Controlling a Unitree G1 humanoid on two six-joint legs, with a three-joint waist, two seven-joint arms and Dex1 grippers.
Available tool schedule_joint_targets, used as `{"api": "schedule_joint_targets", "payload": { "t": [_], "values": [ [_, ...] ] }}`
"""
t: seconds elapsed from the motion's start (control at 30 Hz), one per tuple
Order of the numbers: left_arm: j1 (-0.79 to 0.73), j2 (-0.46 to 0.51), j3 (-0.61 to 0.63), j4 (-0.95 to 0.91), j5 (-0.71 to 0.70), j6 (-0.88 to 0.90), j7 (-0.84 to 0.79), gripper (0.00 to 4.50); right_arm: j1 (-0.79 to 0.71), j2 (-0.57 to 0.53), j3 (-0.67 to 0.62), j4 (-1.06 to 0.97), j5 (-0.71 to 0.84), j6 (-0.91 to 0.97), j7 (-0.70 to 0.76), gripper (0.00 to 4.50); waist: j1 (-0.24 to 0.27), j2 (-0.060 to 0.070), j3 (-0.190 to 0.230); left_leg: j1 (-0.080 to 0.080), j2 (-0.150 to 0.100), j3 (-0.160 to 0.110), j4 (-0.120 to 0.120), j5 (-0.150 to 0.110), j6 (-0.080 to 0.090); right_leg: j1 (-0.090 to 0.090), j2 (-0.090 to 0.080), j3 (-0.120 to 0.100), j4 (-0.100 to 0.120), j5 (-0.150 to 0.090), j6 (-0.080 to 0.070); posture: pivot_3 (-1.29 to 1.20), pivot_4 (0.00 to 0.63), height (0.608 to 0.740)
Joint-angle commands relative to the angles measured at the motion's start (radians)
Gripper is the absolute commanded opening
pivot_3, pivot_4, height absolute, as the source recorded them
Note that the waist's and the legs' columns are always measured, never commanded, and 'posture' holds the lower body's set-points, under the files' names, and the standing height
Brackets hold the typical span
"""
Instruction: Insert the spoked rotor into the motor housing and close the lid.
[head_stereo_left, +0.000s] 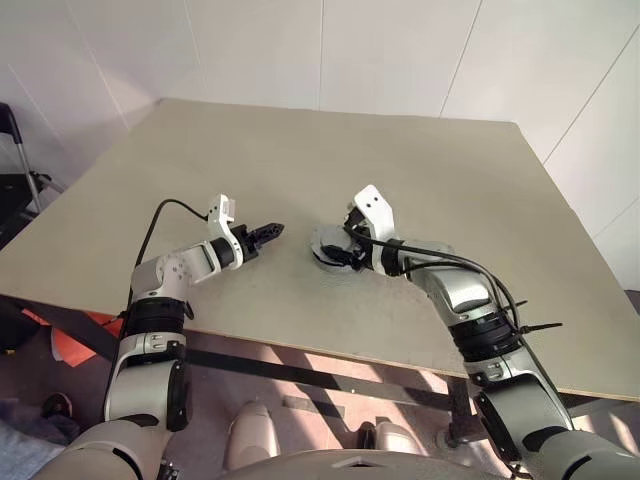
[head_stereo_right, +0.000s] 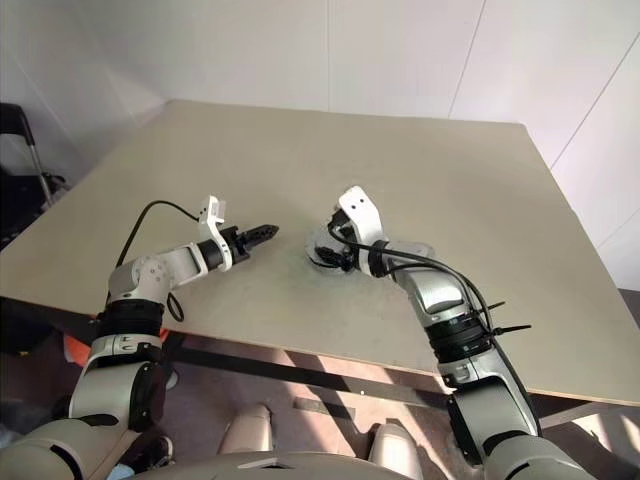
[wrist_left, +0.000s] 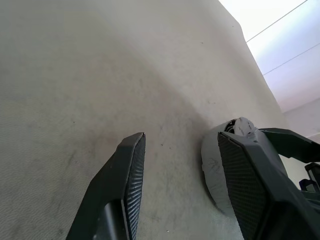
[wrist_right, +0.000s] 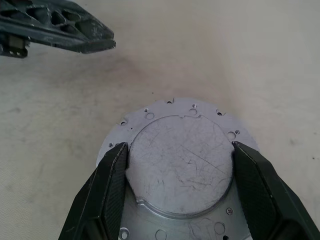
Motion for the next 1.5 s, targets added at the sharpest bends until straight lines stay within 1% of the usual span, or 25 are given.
{"api": "schedule_joint_targets", "payload": {
  "t": [0.03, 0.23, 0.63, 0.8, 1.07, 1.13, 1.23, 1.33, 1.43, 1.5],
  "values": [
    [-0.017, 0.006, 0.007, -0.019, -0.010, -0.012, -0.006, 2.44, -0.009, 0.003, 0.009, 0.008, -0.016, -0.041, 0.009, 3.13, 0.000, 0.000, 0.000, 0.000, 0.000, 0.000, 0.000, 0.000, 0.000, 0.000, 0.000, 0.000, 0.000, 0.000, 0.000, 0.00, 0.000, 0.740],
    [-0.013, 0.005, 0.010, -0.024, -0.011, -0.012, -0.003, 2.44, -0.018, 0.004, 0.000, 0.039, -0.021, -0.035, 0.005, 3.13, 0.000, 0.000, 0.000, 0.001, 0.000, 0.000, 0.000, -0.001, 0.001, 0.001, 0.000, 0.000, 0.000, 0.000, 0.000, 0.00, 0.000, 0.740],
    [-0.002, -0.002, 0.004, -0.035, -0.012, -0.007, -0.003, 2.44, -0.037, 0.018, -0.043, 0.040, 0.016, 0.054, 0.005, 3.13, -0.001, 0.000, 0.000, 0.002, 0.000, 0.000, 0.000, -0.001, 0.002, 0.002, 0.000, 0.000, 0.000, 0.000, 0.000, 0.00, 0.000, 0.740],
    [0.000, -0.002, 0.003, -0.037, -0.013, -0.005, -0.002, 2.44, -0.035, 0.010, -0.016, 0.073, -0.031, 0.024, -0.017, 3.13, -0.001, 0.000, 0.000, 0.002, 0.000, 0.000, 0.000, -0.001, 0.002, 0.002, 0.000, 0.000, 0.000, 0.000, 0.000, 0.00, 0.000, 0.740],
    [0.001, -0.008, -0.002, -0.039, -0.011, -0.002, -0.001, 2.44, -0.031, 0.016, -0.011, 0.108, -0.043, -0.024, -0.034, 3.13, -0.002, 0.000, 0.000, 0.004, 0.000, 0.000, 0.000, -0.001, 0.002, 0.003, 0.000, 0.000, 0.000, -0.001, 0.001, 0.00, 0.000, 0.740],
    [0.001, -0.010, -0.002, -0.039, -0.010, -0.001, -0.001, 2.44, -0.031, 0.022, -0.027, 0.108, -0.028, -0.024, -0.037, 3.13, -0.002, 0.000, 0.000, 0.004, 0.000, 0.000, 0.000, -0.001, 0.002, 0.003, 0.000, 0.000, 0.000, -0.003, 0.005, 0.00, 0.000, 0.740],
    [0.001, -0.011, -0.002, -0.037, -0.009, -0.001, -0.001, 2.44, -0.037, 0.029, -0.056, 0.090, 0.002, -0.008, -0.031, 3.13, -0.002, 0.000, 0.000, 0.004, 0.000, 0.000, 0.000, -0.001, 0.002, 0.003, 0.000, 0.000, 0.000, -0.003, 0.006, 0.00, 0.000, 0.740],
    [0.001, -0.012, -0.003, -0.036, -0.009, -0.002, -0.001, 2.44, -0.049, 0.055, -0.134, 0.046, 0.096, 0.031, -0.006, 3.13, -0.002, 0.000, 0.000, 0.004, 0.000, 0.000, 0.000, -0.001, 0.002, 0.002, 0.000, 0.000, 0.000, -0.003, 0.006, 0.00, 0.000, 0.740],
    [0.001, -0.013, -0.004, -0.036, -0.009, -0.001, -0.001, 2.44, -0.052, 0.049, -0.146, 0.015, 0.114, 0.039, 0.009, 3.13, -0.002, 0.000, 0.000, 0.003, 0.000, 0.000, 0.000, -0.001, 0.002, 0.002, 0.000, 0.000, 0.000, 0.000, 0.000, 0.00, 0.000, 0.740],
    [0.001, -0.014, -0.004, -0.036, -0.008, -0.002, -0.002, 2.44, -0.051, 0.045, -0.140, 0.001, 0.112, 0.035, 0.014, 3.13, -0.001, 0.000, 0.000, 0.002, 0.000, 0.000, 0.000, -0.001, 0.002, 0.001, 0.000, 0.000, 0.000, 0.001, -0.001, 0.00, 0.000, 0.740]
  ]
}}
